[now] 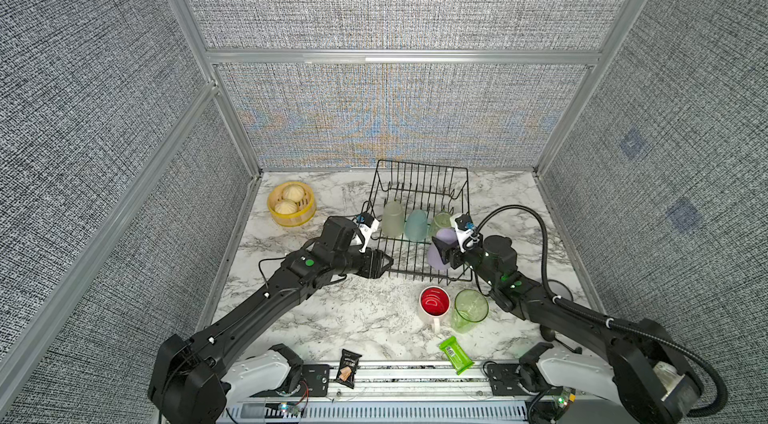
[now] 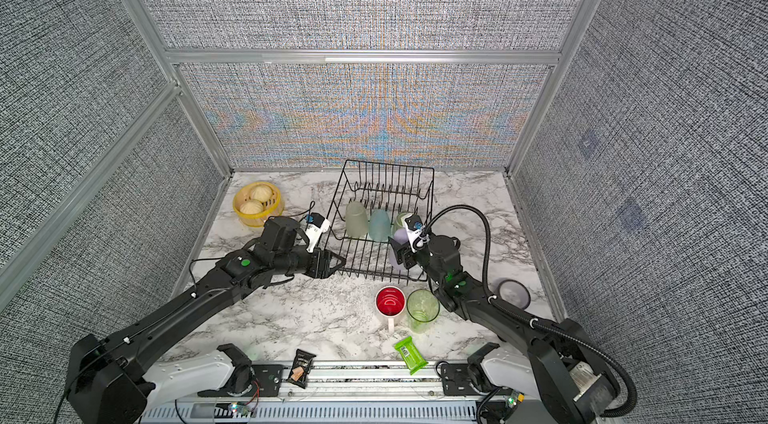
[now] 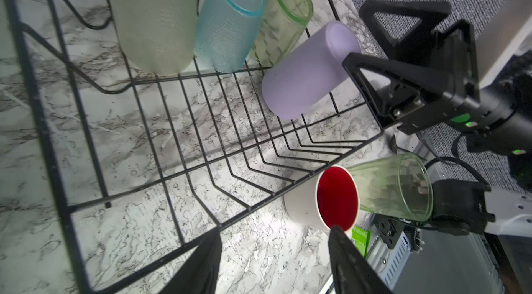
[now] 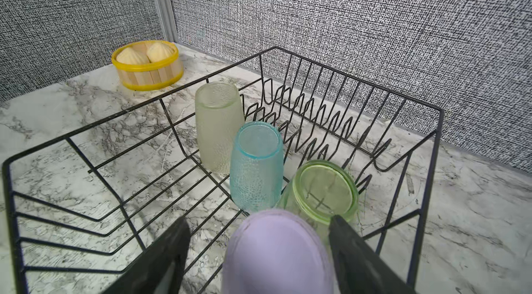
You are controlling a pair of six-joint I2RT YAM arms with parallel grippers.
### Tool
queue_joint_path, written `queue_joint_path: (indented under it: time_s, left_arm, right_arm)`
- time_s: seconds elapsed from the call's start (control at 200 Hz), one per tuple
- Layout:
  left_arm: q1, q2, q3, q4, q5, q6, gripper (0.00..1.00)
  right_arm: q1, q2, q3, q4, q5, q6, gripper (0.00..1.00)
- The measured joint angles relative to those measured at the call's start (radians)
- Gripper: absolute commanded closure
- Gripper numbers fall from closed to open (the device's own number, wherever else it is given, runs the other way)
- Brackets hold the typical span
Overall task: Load the cups into the dish rack
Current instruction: 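Open the right gripper and withdraw while the left reaches toward the white mug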
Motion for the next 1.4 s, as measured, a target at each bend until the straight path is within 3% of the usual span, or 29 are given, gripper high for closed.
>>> queue_joint_path:
  time_s: [0.225, 0.36, 0.725, 0.985, 1.191, 1.401]
  left_arm:
    - [-0.137, 0.078, 0.046, -0.071, -0.018, 0.047, 0.33]
    - [-0.175, 0.095, 0.056, -0.12, -0.021, 0.064, 0.3]
    - [-0.315, 0.169, 0.035, -0.098, -0.03, 0.056, 0.16]
    - [-0.397, 0.275, 0.074, -0.042, -0.164, 0.015, 0.15]
    - [-0.416, 0.327, 0.084, -0.024, -0.336, -0.061, 0.16]
    - [-0.435, 0.365, 0.082, 0.027, -0.389, -0.112, 0.19]
  right_arm:
    - [-0.005, -0.116, 0.068, -0.134, 0.043, 0.01, 0.1]
    - [-0.023, -0.175, 0.115, -0.222, 0.094, 0.011, 0.01]
    - [-0.107, -0.312, 0.084, -0.384, 0.214, 0.156, 0.01]
    - [-0.161, -0.353, 0.084, -0.478, 0.22, 0.217, 0.01]
    - [-0.175, -0.38, 0.084, -0.516, 0.225, 0.238, 0.01]
    - [-0.18, -0.386, 0.084, -0.541, 0.228, 0.249, 0.01]
